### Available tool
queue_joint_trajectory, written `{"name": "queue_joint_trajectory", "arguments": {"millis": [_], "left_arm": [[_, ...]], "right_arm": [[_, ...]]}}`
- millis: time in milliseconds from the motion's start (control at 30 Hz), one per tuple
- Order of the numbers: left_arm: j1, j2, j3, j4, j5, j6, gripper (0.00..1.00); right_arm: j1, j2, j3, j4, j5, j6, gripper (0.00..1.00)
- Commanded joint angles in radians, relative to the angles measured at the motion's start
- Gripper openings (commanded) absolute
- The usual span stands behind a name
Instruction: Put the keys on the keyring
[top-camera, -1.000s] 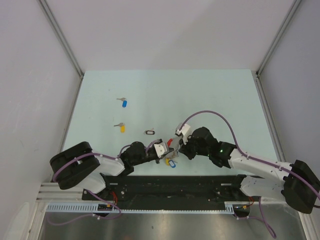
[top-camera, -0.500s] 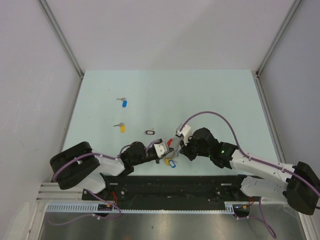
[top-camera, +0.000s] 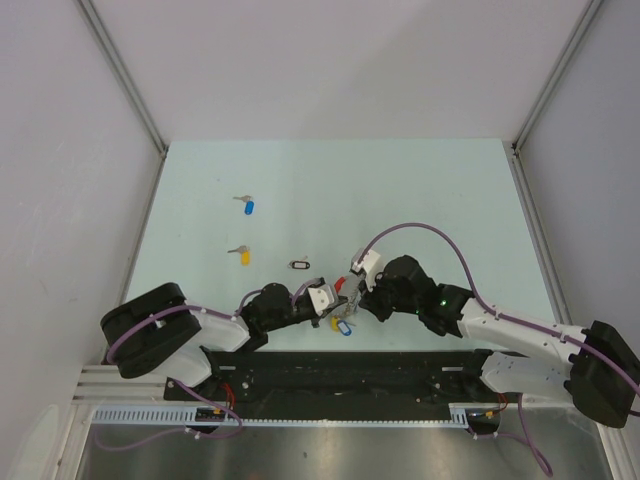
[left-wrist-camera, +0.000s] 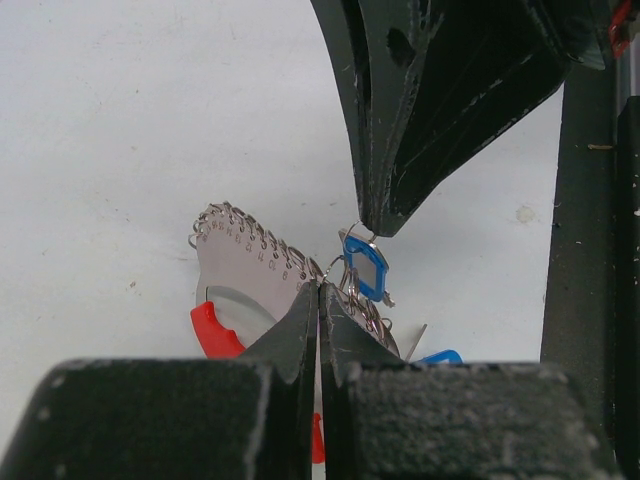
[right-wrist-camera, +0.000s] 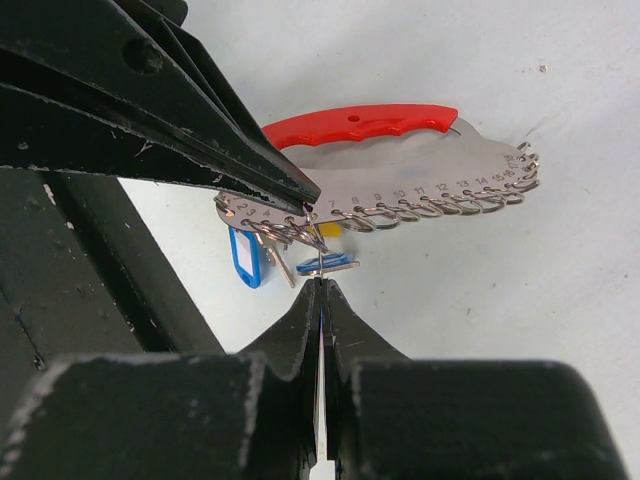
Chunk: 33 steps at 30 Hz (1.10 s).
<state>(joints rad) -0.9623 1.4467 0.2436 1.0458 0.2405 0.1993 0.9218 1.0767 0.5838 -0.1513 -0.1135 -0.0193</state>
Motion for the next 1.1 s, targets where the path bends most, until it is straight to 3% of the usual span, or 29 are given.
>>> {"name": "queue_joint_trajectory", "arguments": {"millis": [0, 1067], "left_arm": [[0.005, 0.003, 0.029, 0.068, 0.016, -0.008, 0.00], [0.005, -0.002, 0.036, 0.057, 0.101, 0.014, 0.00]], "right_arm": [[0.006, 0.003, 0.040, 0.033, -0.009, -0.011, 0.00], [0.014, 0.042, 0.062, 0.041, -0.032, -0.044, 0.00]]}}
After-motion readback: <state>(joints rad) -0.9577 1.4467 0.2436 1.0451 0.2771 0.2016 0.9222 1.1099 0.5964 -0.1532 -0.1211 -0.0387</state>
